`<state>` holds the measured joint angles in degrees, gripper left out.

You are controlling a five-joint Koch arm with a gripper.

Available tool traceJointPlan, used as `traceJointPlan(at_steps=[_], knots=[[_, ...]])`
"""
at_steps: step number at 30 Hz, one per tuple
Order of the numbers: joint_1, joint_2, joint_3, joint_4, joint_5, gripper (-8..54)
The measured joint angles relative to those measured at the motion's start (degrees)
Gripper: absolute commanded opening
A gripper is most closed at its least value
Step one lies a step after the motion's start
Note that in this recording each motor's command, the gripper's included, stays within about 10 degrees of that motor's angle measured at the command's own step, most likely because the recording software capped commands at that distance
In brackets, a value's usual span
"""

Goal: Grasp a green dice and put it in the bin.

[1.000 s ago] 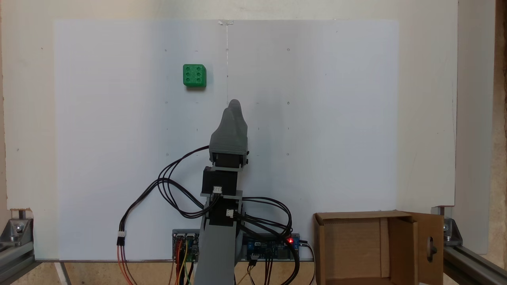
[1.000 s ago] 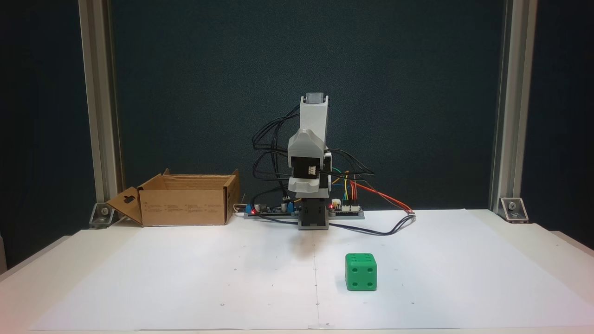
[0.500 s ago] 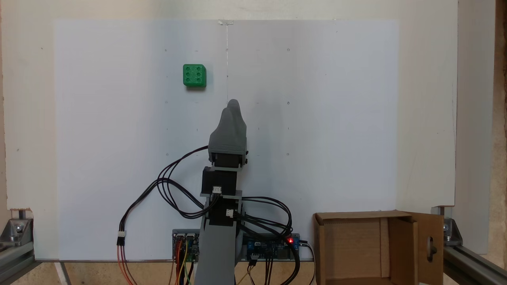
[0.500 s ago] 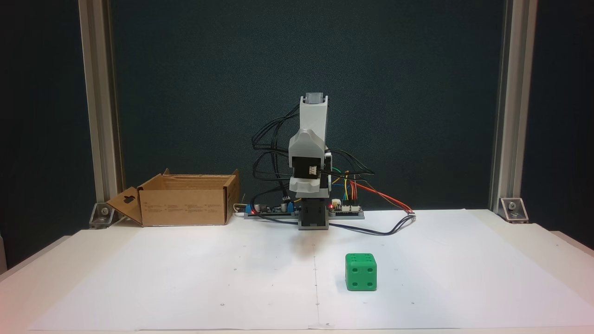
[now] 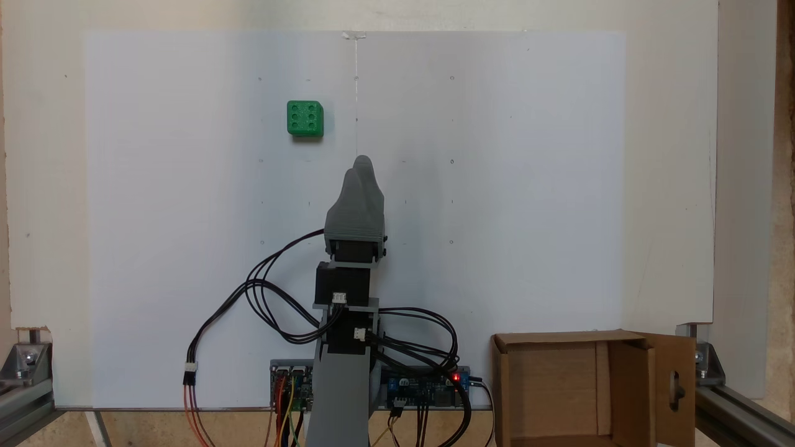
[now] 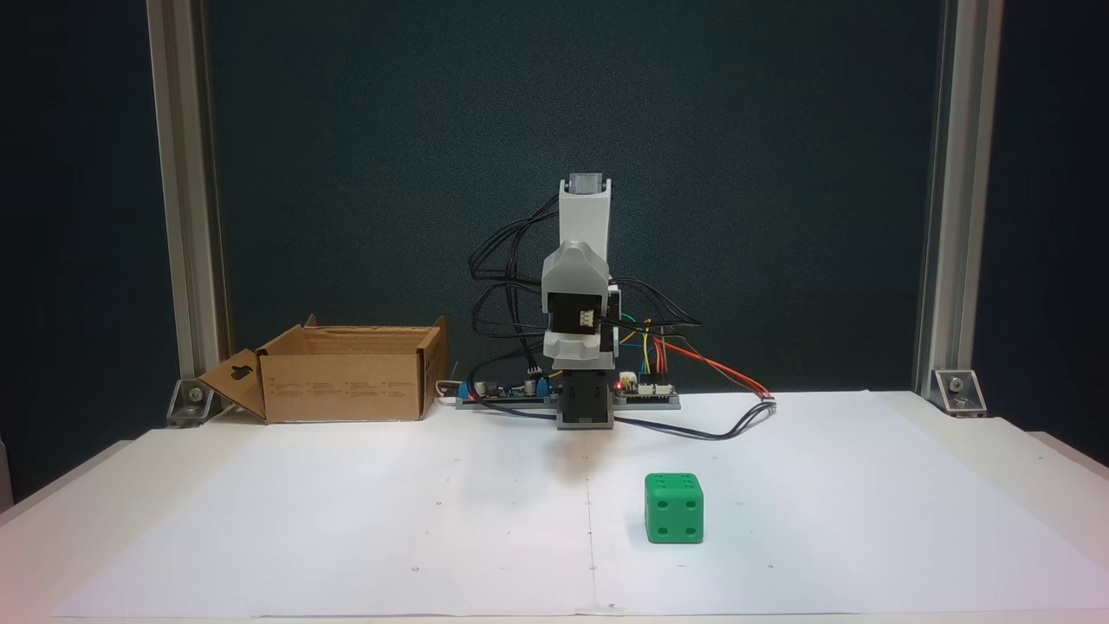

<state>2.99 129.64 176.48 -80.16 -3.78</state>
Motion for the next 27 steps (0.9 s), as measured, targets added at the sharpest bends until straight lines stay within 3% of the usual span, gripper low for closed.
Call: traceJointPlan(at_steps=[7,27], knots=[[0.5,0.0,-4.7,17.3,0.0,44.6],[1.0,-0.1,-47.4,94.6,0.0,43.9]])
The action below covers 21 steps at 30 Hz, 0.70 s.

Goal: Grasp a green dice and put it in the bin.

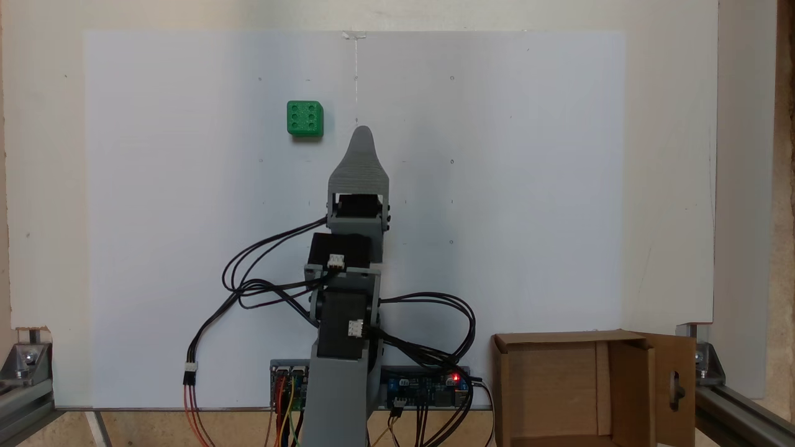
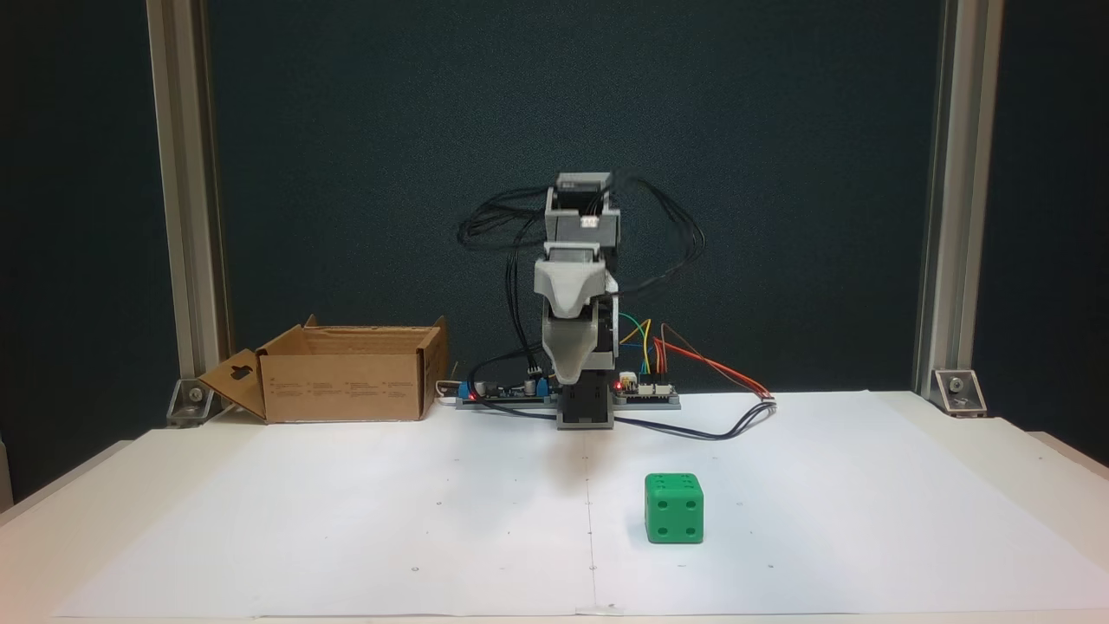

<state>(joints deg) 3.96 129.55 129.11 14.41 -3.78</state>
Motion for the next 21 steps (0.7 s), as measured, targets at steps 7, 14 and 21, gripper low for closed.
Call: traceJointPlan(at_steps=[7,14,21], knots=[[-0.2,-7.0,-15.8,24.0,0.0,43.9],[-3.0,-17.1,-30.8,36.7,1.5,43.9],[-11.2,-25.0,-38.9,38.1,6.9,44.0]])
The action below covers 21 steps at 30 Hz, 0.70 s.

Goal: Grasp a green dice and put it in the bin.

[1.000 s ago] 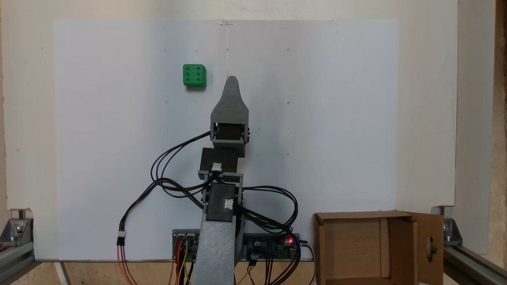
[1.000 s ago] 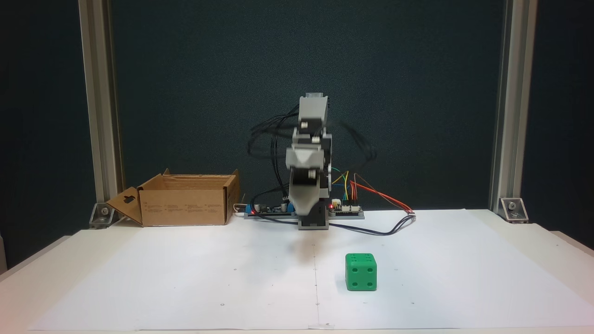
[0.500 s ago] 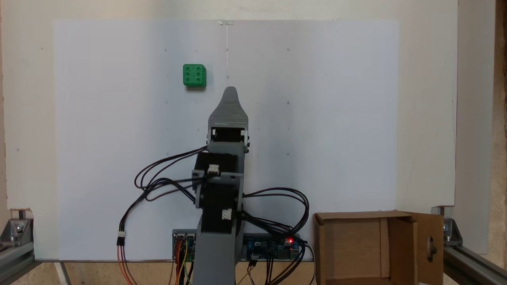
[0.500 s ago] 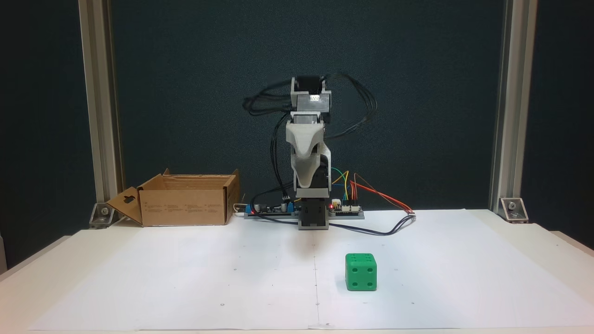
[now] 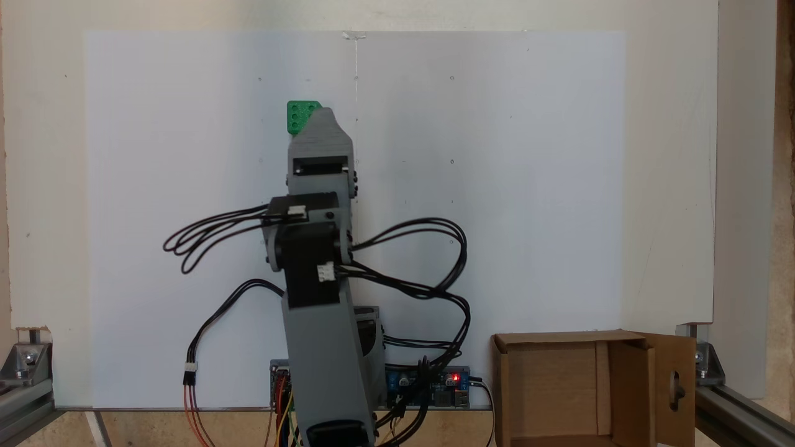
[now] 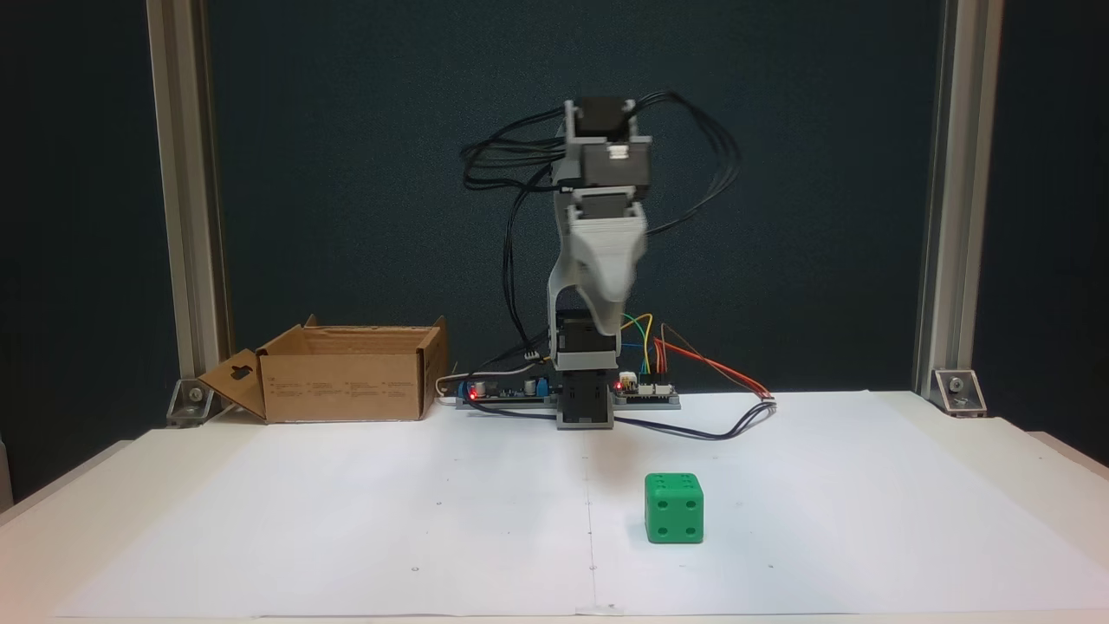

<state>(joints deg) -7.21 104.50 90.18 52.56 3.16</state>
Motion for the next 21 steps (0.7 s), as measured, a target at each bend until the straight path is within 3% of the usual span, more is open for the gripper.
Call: traceJointPlan(at_steps=[10,21], knots=[[-4.7,-15.7,-11.0,2.9,8.3,43.9],[-7.3,-20.5,-12.0,2.8,11.1,43.9]])
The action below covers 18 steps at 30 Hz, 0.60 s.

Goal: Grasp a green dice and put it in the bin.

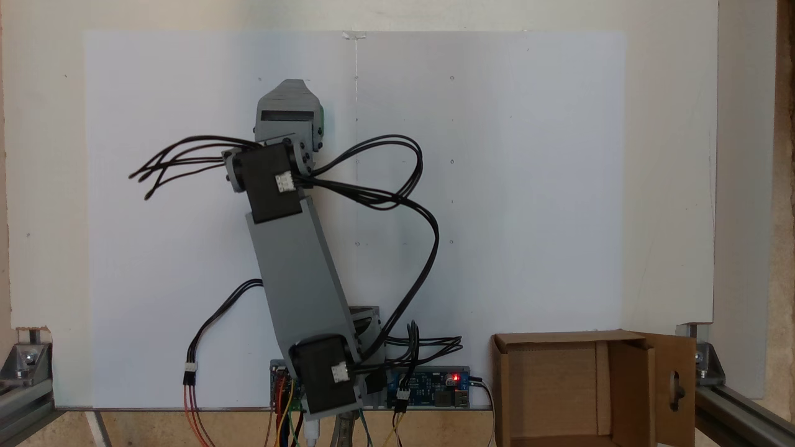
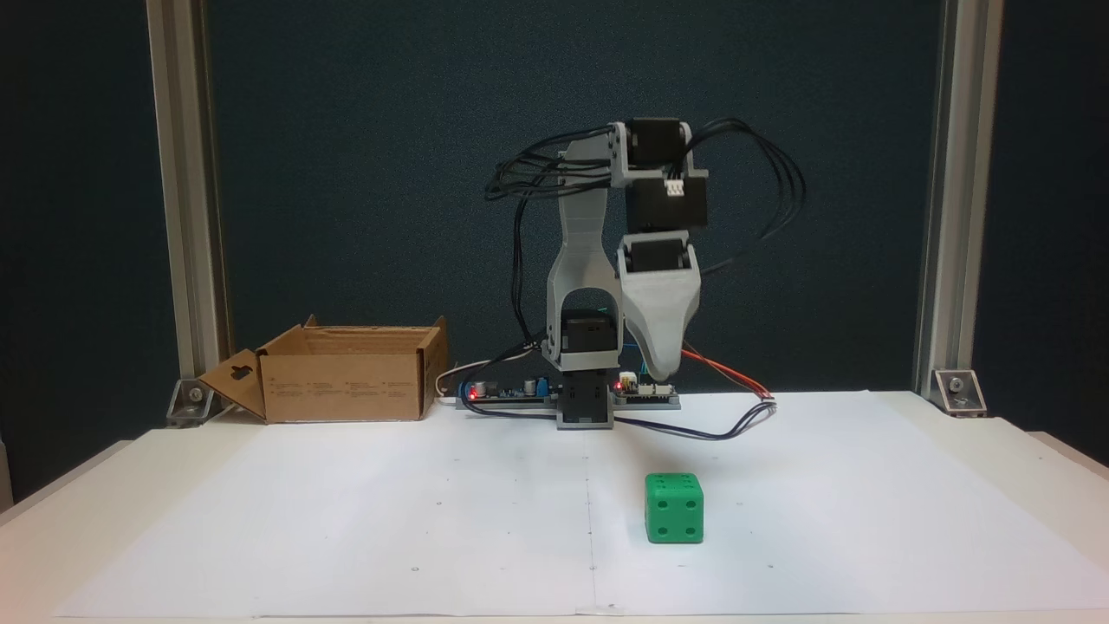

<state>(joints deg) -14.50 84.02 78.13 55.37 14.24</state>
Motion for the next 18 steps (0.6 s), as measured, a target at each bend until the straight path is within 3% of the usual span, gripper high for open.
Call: traceJointPlan(at_steps=[18], knots=[[0.5,-2.6,-6.9,2.5,3.3,44.0]])
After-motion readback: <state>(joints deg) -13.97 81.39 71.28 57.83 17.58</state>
